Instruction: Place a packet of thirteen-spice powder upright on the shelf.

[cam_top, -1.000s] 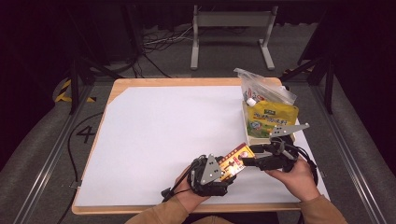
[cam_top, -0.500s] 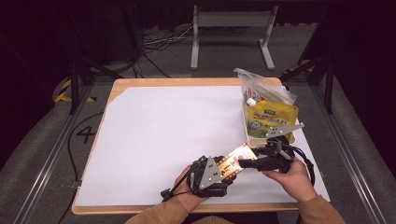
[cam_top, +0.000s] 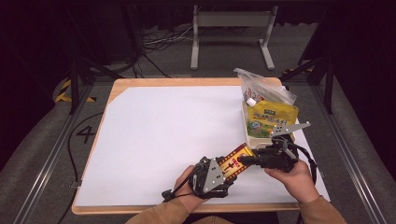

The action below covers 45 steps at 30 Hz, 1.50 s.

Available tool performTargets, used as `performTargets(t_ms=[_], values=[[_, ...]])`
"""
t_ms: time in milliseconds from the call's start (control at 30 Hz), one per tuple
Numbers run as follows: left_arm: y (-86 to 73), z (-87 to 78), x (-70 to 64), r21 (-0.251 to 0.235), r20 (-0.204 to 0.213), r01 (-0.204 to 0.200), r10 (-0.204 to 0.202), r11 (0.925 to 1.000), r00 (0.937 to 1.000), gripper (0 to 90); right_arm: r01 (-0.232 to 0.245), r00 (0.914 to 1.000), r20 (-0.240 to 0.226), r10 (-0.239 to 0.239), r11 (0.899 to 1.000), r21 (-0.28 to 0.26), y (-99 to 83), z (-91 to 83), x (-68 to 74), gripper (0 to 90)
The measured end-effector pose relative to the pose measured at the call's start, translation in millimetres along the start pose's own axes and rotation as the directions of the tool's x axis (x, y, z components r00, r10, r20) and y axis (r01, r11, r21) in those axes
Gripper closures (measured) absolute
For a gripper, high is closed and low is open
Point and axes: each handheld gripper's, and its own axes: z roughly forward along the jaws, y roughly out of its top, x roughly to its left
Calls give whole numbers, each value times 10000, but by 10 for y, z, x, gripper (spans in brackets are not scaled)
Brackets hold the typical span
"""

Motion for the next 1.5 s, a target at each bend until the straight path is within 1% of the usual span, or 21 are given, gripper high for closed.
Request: performTargets(t_ms=[33, 167, 200, 233, 267, 400, 500, 600, 667, 767, 800, 900, 1033, 1133, 1167, 1267, 1300, 1333, 1400, 1467, 1500], values=[[0, 0, 2, 24, -4, -17, 17, 10000, 10000, 311, -25, 10000, 2, 25, 10000, 17, 6, -3, 12, 637], [-2, 4, 46, 58, 428, 381, -383, 9993, 9983, 266, 214, 9997, -72, -213, 9998, 47, 42, 1, 77, 676], [0, -1, 73, 48, 660, 613, -615, 9981, 9959, 242, 415, 9990, 135, -416, 9991, 63, 54, -6, 102, 679], [1, -6, 90, 60, 748, 712, -715, 9974, 9946, 212, 609, 9969, 495, -616, 9980, 155, 70, -17, 127, 679], [4, -16, 119, 68, 889, 885, -887, 9961, 9921, 195, 682, 9959, 580, -691, 9975, 168, 79, -27, 134, 679], [3, -72, 248, 5, 1139, 1348, -1340, 9909, 9844, 156, 1006, 9908, 897, -1015, 9948, 150, 137, -112, 151, 680], [-5, -101, 299, 20, 1109, 1449, -1442, 9894, 9833, 142, 1212, 9866, 1082, -1224, 9925, 170, 173, -159, 160, 680], [-18, -142, 362, 8, 1092, 1570, -1561, 9876, 9817, 131, 1572, 9775, 1384, -1592, 9872, 250, 227, -229, 181, 680], [-23, -176, 403, -7, 1005, 1613, -1604, 9869, 9819, 125, 1698, 9732, 1518, -1725, 9850, 307, 261, -275, 186, 680], [-38, -227, 461, 1, 944, 1744, -1736, 9847, 9803, 123, 2033, 9607, 1850, -2070, 9783, 386, 310, -348, 188, 680], [-46, -245, 485, 22, 916, 1733, -1728, 9849, 9807, 123, 2096, 9580, 1912, -2137, 9769, 415, 322, -364, 187, 680], [-67, -295, 529, 175, 888, 1884, -1892, 9819, 9779, 123, 2296, 9488, 2114, -2349, 9720, 492, 374, -438, 176, 679], [-94, -397, 595, 171, 648, 1965, -1972, 9804, 9782, 123, 2343, 9441, 2254, -2405, 9706, 544, 437, -522, 147, 679], [-123, -482, 657, 146, 471, 2114, -2118, 9773, 9762, 121, 2469, 9372, 2388, -2544, 9671, 614, 481, -578, 125, 679], [-123, -482, 657, 146, 471, 2114, -2118, 9773, 9762, 121, 2469, 9372, 2388, -2544, 9671, 614, 481, -578, 125, 679], [-160, -561, 726, 197, 405, 2344, -2350, 9719, 9711, 116, 2547, 9318, 2502, -2631, 9648, 659, 528, -631, 95, 679], [-174, -592, 751, 205, 457, 2516, -2523, 9676, 9666, 109, 2557, 9306, 2529, -2648, 9643, 689, 542, -647, 86, 679], [-187, -625, 772, 201, 460, 2580, -2587, 9659, 9649, 100, 2548, 9298, 2557, -2646, 9644, 712, 559, -664, 75, 678], [-202, -681, 799, 239, 351, 2559, -2566, 9664, 9659, 97, 2652, 9228, 2699, -2749, 9614, 726, 586, -693, 53, 679], [-219, -737, 836, 252, 261, 2590, -2596, 9656, 9654, 95, 2674, 9198, 2770, -2781, 9605, 766, 611, -713, 26, 678], [-231, -764, 855, 244, 196, 2656, -2661, 9638, 9638, 94, 2671, 9177, 2840, -2778, 9606, 765, 623, -722, 9, 678]])
